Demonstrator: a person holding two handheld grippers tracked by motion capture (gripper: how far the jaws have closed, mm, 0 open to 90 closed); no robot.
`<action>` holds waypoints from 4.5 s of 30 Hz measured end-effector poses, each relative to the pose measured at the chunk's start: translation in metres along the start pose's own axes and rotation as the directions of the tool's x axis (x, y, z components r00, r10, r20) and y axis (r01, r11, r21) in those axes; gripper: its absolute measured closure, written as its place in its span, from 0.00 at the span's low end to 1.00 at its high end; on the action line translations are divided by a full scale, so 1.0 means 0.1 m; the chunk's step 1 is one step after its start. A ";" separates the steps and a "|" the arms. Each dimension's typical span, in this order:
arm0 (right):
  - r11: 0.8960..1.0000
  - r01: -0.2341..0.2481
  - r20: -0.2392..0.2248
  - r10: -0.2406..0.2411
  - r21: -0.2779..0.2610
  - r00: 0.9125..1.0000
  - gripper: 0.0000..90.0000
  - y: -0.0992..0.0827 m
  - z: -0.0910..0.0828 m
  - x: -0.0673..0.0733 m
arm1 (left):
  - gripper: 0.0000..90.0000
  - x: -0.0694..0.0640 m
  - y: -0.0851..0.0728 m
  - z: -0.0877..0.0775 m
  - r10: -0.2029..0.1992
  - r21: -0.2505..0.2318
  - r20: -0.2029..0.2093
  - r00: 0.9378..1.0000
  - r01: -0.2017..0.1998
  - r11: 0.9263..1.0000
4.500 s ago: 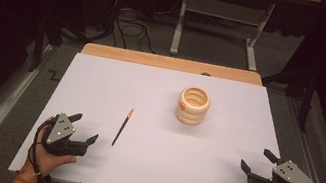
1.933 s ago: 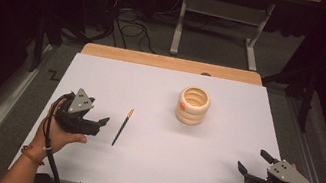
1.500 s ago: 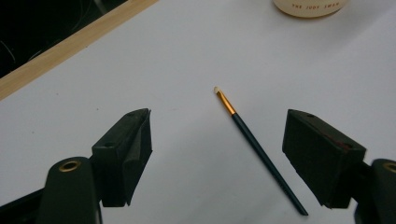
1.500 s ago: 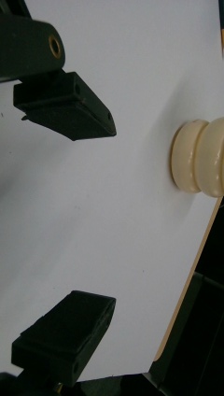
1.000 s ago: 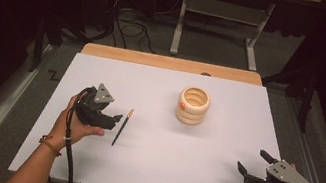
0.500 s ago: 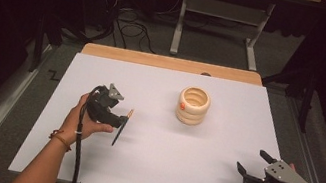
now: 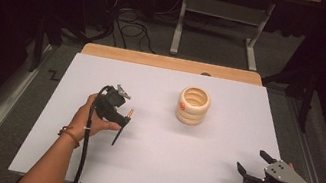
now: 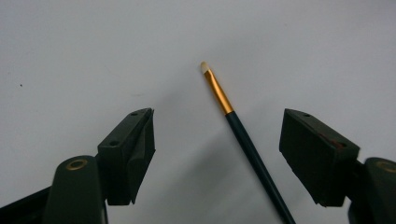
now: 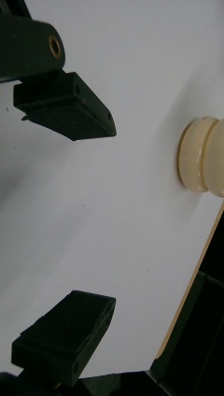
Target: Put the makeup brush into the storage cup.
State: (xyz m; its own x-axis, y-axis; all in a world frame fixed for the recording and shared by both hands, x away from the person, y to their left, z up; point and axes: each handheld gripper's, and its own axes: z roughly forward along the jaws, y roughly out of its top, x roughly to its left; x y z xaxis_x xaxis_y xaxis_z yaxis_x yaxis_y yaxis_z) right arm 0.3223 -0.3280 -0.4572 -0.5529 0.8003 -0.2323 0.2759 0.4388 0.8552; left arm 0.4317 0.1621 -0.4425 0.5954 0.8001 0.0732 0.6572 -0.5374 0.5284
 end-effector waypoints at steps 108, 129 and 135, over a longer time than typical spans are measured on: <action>0.999 0.033 -0.025 -0.032 0.027 0.999 0.20 -0.02 0.03 0.03 | 0.94 0.21 0.27 0.37 -0.178 0.266 0.065 0.982 0.154 0.952; 0.999 0.031 -0.031 -0.030 0.031 0.999 0.19 -0.02 0.03 0.03 | 0.94 0.16 0.30 0.20 -0.097 0.160 0.103 0.990 0.079 0.984; 0.999 0.033 -0.030 -0.032 0.029 0.999 0.19 -0.01 0.03 0.03 | 0.94 0.15 0.28 0.06 -0.079 0.077 0.094 0.992 0.072 0.994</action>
State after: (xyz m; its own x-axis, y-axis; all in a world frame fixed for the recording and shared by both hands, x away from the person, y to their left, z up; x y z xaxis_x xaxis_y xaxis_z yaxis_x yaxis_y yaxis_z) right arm 0.3223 -0.3249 -0.4602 -0.5847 0.7733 -0.2453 0.2802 0.4763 0.8335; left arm 0.4621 0.1576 -0.4312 0.5827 0.8112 -0.0487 0.7318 -0.4976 0.4657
